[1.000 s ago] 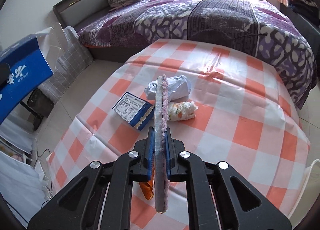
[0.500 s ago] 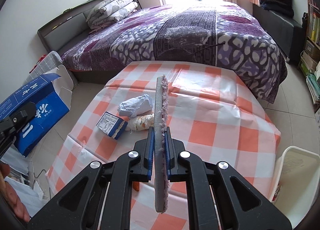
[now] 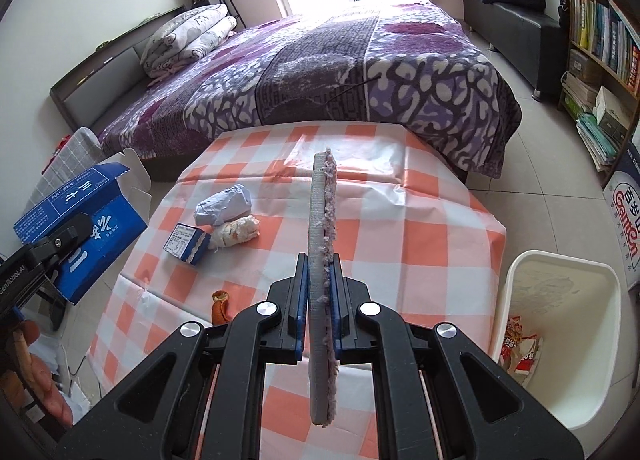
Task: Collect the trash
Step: 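Carry both items to the white bin while the right tool opens to drop the pink strip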
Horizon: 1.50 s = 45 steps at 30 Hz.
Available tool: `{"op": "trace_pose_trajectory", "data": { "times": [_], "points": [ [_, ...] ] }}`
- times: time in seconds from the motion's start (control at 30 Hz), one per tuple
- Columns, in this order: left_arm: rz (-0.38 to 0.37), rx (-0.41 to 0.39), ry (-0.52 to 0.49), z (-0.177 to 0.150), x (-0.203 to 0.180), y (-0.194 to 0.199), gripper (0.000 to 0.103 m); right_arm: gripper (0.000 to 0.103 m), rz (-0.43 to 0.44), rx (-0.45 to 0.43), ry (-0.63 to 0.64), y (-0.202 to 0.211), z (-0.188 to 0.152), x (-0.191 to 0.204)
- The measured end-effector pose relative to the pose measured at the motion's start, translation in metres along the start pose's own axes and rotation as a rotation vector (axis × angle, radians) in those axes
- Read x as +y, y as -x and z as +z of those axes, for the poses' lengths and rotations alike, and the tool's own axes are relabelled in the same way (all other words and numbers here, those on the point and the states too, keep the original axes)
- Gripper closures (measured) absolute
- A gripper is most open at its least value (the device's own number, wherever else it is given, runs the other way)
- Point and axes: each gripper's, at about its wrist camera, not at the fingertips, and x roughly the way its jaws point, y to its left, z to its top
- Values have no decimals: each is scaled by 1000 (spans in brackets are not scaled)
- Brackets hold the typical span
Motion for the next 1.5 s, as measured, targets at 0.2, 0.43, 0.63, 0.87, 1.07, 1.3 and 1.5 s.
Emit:
{"op": "trace_pose_trajectory", "data": {
  "times": [0.2,0.43,0.63,0.87,1.07,1.3,1.5],
  "points": [
    [-8,17,-37,-7,-19,-7,78,94,-27,-6,-78,7,-5,-33],
    [-27,34,-74,-14,-43,-15,78,94,-69,-35,-127,15,-7,-60],
    [-49,42,-100,-20,-65,-21,78,94,-91,-52,-151,24,-8,-78],
    [-77,63,-141,-29,-92,-28,78,94,-110,-50,-234,35,-10,-109],
    [-101,86,-177,-39,-115,-36,78,94,-145,-57,-338,46,-13,-145],
    [-156,126,-203,-52,-147,-45,78,94,-189,-43,-469,58,-22,-189],
    [-210,168,-240,-68,-181,-53,78,90,-229,-29,-554,67,-29,-222]
  ]
}}
